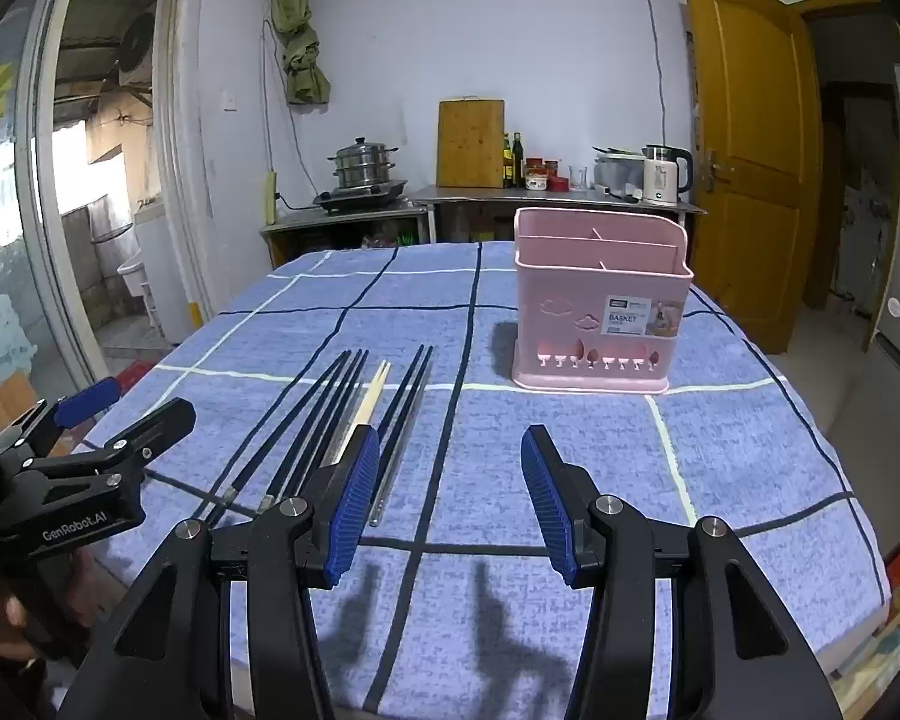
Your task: Organize utensils
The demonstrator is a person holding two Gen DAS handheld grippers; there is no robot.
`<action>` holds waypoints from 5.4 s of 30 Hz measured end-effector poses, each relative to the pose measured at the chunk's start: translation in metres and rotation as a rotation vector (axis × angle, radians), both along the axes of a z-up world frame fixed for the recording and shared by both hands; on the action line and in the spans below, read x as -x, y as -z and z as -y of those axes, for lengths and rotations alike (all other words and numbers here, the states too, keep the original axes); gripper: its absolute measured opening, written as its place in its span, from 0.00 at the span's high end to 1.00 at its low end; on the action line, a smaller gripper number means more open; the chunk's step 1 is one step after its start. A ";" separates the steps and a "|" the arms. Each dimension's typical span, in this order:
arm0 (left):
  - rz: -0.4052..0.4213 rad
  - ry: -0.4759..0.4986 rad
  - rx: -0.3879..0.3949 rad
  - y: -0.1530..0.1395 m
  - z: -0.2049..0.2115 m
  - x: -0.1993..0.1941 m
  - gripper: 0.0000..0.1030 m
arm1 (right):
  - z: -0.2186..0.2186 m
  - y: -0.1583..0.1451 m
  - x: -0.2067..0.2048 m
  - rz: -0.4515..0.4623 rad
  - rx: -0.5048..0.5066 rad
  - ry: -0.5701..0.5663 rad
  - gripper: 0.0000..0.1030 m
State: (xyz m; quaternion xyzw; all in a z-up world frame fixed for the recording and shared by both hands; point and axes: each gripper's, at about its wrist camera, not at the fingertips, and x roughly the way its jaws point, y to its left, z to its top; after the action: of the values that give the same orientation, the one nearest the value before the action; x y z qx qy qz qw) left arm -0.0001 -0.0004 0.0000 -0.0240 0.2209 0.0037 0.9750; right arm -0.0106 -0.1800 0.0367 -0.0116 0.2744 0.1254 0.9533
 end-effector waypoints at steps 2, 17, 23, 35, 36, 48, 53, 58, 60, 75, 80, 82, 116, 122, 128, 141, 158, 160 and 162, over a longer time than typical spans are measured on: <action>-0.004 -0.001 0.021 0.000 -0.001 0.000 0.01 | 0.000 0.000 0.000 0.002 0.000 0.001 0.51; -0.001 0.011 0.004 -0.002 0.005 0.002 0.01 | 0.000 -0.002 0.004 0.009 -0.009 -0.001 0.51; -0.002 0.013 0.010 -0.002 0.005 0.003 0.01 | 0.001 -0.002 0.003 0.007 -0.011 0.001 0.51; 0.002 0.020 0.014 -0.003 0.004 0.005 0.01 | -0.002 -0.006 0.003 0.011 -0.011 0.003 0.51; 0.001 0.020 0.015 -0.004 0.004 0.005 0.01 | -0.002 -0.006 0.003 0.010 -0.010 0.003 0.51; 0.003 0.024 0.011 -0.008 0.004 0.005 0.01 | -0.002 -0.006 0.003 0.011 -0.011 0.003 0.51; 0.004 0.023 0.012 -0.007 0.005 0.005 0.01 | -0.002 -0.006 0.003 0.013 -0.012 0.003 0.51; 0.003 0.025 0.011 -0.009 0.005 0.006 0.01 | -0.002 -0.006 0.003 0.012 -0.012 0.002 0.51; 0.003 0.026 0.012 -0.008 0.005 0.006 0.01 | -0.002 -0.006 0.003 0.012 -0.012 0.002 0.51; 0.006 0.029 0.012 -0.009 0.006 0.007 0.01 | -0.003 -0.006 0.003 0.010 -0.013 0.001 0.51; 0.006 0.027 0.012 -0.009 0.006 0.007 0.01 | -0.004 -0.007 0.004 0.011 -0.013 0.000 0.51; 0.007 0.028 0.012 -0.010 0.006 0.007 0.01 | -0.004 -0.007 0.004 0.010 -0.015 0.001 0.51; -0.108 0.036 0.028 0.007 -0.011 -0.030 0.02 | -0.016 -0.003 -0.021 -0.045 -0.030 -0.033 0.51; -0.232 0.044 0.010 0.024 -0.020 -0.071 0.13 | -0.024 0.003 -0.049 -0.098 -0.028 -0.052 0.51; -0.361 0.061 0.032 0.046 -0.027 -0.110 0.29 | -0.038 0.015 -0.082 -0.162 -0.021 -0.083 0.51; -0.447 0.074 0.027 0.061 -0.027 -0.142 0.44 | -0.056 0.052 -0.151 -0.330 -0.019 -0.106 0.78; -0.467 0.069 0.015 0.058 -0.029 -0.165 0.46 | -0.061 0.075 -0.193 -0.418 -0.012 -0.082 0.91; -0.477 0.073 -0.009 0.058 -0.027 -0.169 0.46 | -0.062 0.075 -0.194 -0.427 -0.012 -0.077 0.91; -0.489 0.083 -0.030 0.058 -0.024 -0.173 0.46 | -0.062 0.075 -0.198 -0.440 -0.010 -0.073 0.91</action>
State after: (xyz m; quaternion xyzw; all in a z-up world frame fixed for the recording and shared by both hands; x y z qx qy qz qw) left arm 0.1728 0.0237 -0.0582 0.0012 0.4509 -0.0272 0.8922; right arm 0.1878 -0.1176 -0.0384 0.0108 0.4746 0.1606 0.8653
